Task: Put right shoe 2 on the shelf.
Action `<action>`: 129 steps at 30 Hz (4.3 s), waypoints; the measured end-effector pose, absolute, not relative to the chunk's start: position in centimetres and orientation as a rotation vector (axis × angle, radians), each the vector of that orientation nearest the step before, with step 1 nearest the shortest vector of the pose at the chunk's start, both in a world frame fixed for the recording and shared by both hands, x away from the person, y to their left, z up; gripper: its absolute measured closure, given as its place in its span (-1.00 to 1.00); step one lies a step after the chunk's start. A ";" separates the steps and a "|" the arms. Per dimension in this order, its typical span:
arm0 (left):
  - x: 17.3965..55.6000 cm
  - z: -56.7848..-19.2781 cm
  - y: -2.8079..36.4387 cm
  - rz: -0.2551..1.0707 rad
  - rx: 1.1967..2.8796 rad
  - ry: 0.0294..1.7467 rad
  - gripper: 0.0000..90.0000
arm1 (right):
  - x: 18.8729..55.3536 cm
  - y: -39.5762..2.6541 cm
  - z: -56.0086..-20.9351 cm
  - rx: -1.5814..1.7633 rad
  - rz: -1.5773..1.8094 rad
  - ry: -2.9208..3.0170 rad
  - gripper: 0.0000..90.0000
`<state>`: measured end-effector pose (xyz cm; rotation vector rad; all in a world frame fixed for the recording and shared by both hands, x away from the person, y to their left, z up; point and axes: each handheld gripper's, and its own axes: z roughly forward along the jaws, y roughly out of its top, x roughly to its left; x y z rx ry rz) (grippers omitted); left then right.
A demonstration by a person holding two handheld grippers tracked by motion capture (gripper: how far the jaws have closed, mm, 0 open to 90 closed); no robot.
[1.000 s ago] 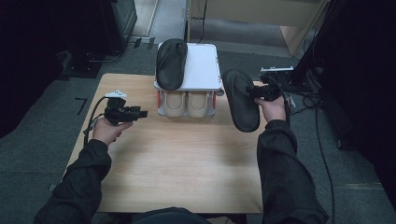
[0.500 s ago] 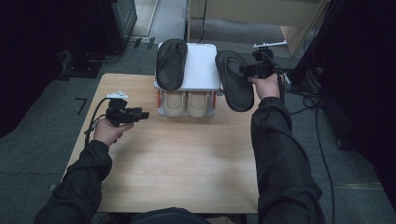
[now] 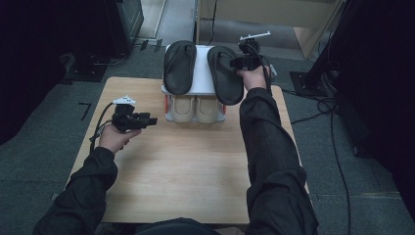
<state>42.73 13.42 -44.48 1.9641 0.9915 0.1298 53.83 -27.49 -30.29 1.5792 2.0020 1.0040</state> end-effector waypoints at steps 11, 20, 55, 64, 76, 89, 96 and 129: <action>42.7 -44.6 12.8 0.120 1.970 0.969 0.10 | 56.6 -24.6 -31.4 1.595 0.984 1.984 0.63; 42.9 -44.7 13.2 0.121 1.964 0.980 0.10 | 58.1 -23.0 -31.9 1.598 0.966 1.960 0.62; 43.0 -45.0 12.9 0.124 1.988 0.985 0.08 | 51.1 -27.3 -33.4 1.423 1.105 2.089 0.71; 43.0 -45.1 12.8 0.117 1.992 0.994 0.03 | 50.4 -26.9 -33.1 1.344 1.109 2.118 0.57; 42.6 -44.9 12.4 0.119 1.994 0.982 0.01 | 46.4 -29.0 -33.4 1.189 1.206 2.090 0.36; 41.5 -44.8 11.6 0.127 2.013 0.955 0.00 | 41.5 -31.0 -36.2 1.154 1.257 2.126 0.22; 40.1 -44.7 11.0 0.126 2.036 0.916 -0.06 | 39.1 -31.4 -38.6 1.165 1.283 2.144 0.17; 38.9 -46.5 8.8 0.135 2.088 0.867 -0.24 | 33.4 -30.8 -47.3 1.241 1.349 2.245 -0.04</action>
